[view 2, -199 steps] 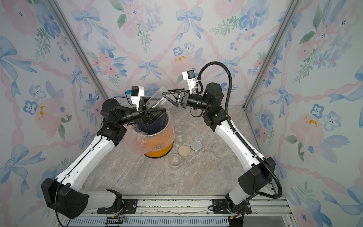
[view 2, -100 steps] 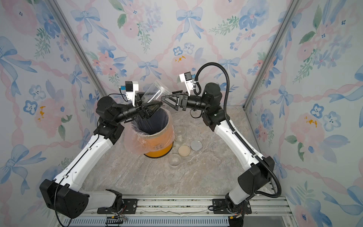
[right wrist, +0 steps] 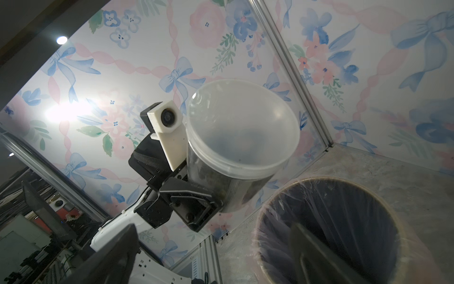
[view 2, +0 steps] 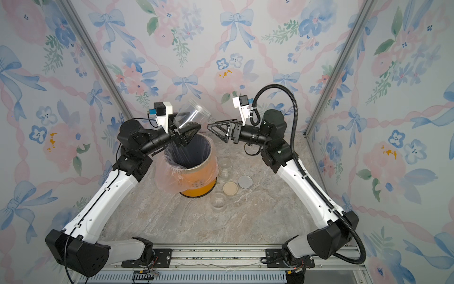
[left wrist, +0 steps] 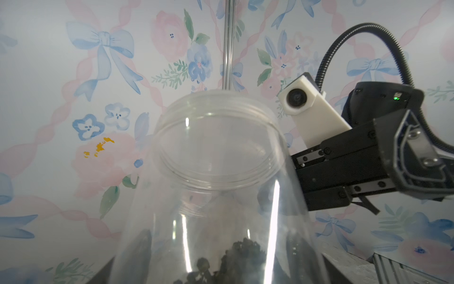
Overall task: Empty moldy tea leaves from jars
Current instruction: Unscrew the lid from the jar.
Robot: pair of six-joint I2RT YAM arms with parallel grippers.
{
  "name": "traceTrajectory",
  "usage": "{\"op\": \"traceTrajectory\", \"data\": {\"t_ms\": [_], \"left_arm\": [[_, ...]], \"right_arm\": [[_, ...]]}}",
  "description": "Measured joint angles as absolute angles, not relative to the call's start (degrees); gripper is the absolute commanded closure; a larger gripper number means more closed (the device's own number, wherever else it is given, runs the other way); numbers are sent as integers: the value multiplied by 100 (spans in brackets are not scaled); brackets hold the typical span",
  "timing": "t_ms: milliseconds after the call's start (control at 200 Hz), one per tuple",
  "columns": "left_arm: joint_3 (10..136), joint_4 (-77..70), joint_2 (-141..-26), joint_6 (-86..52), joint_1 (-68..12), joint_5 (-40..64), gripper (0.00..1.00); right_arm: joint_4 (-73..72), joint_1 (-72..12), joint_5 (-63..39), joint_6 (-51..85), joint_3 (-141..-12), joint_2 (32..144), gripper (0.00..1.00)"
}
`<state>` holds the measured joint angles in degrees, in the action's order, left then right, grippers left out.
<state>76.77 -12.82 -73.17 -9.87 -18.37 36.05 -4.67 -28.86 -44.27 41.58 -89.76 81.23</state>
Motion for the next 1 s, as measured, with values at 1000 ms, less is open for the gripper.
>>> {"op": "traceTrajectory", "data": {"t_ms": [1000], "left_arm": [[6003,-2657,-6425,6071,-3990,102,57]], "right_arm": [[891,-3004,-2012,6097,-8670,7625,4]]}}
